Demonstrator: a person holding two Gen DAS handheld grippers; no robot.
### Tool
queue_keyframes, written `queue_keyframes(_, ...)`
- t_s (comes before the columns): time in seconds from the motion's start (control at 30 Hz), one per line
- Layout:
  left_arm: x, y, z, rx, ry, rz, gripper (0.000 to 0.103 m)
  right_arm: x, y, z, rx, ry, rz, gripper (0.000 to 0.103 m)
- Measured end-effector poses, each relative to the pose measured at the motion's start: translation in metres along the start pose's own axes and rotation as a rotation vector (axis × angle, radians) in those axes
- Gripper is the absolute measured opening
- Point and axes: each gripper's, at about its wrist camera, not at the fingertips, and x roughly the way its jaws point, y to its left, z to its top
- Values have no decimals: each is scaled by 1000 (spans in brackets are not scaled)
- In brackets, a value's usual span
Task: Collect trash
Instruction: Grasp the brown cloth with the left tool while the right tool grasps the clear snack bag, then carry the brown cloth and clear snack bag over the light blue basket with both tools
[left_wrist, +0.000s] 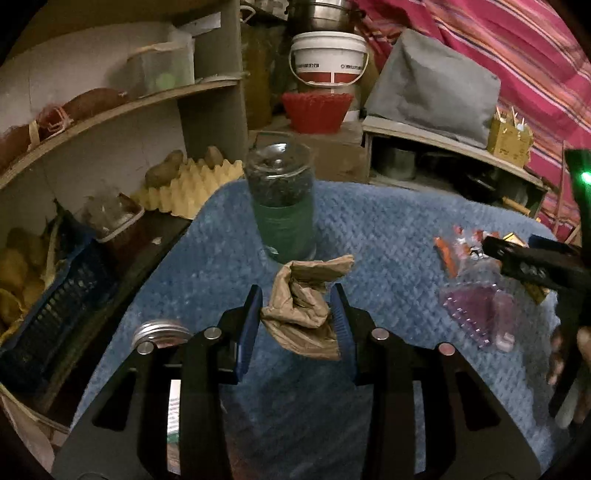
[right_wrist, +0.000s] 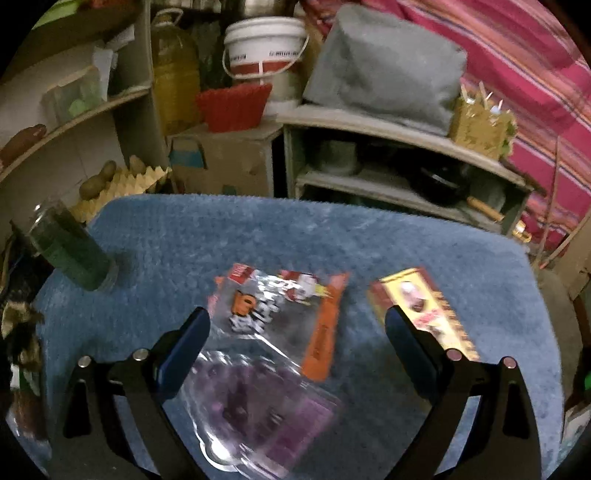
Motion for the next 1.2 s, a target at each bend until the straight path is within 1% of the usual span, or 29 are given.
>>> queue_keyframes(0.1,-2,4,0,-6,-6,-6,37,15,15,3,-26,43,9,94)
queue_keyframes(0.2,0,11,1,-43,5,-17,37,32,24,2,-51,90,-26,94)
queue_keyframes(0.3,0,17,2,-63,8,-19,37,42,27,-1,-58,119,-48,94)
queue_keyframes(0.47,2,25,0,-80,19,-11,37,44,30,-1,-95,126,-90,94)
queue_keyframes(0.57,2,27,-2,-79,29,-3,37,41,24,-1,-82,133,-121,94)
queue_keyframes(0.63,2,28,-2,-83,29,-2,37,43,17,-4,-62,150,-112,94)
queue_keyframes(0.7,1,28,-2,-90,31,-10,37,46,15,-6,-69,163,-122,94)
queue_keyframes(0.83,-1,21,-3,-71,29,-11,37,46,17,-10,-96,156,-130,93)
queue_keyframes(0.9,-3,20,-4,-65,25,-13,37,43,18,-10,-102,154,-126,90)
queue_keyframes(1.0,-4,19,-6,-61,23,-18,37,36,20,-10,-121,143,-108,78)
queue_keyframes(1.03,-5,20,-6,-61,23,-18,37,35,20,-11,-128,148,-105,53)
queue_keyframes(1.07,-5,21,-6,-63,23,-18,37,35,20,-11,-133,157,-104,50)
queue_keyframes(1.2,-8,23,-7,-78,25,-20,37,28,13,-14,-120,149,-69,49)
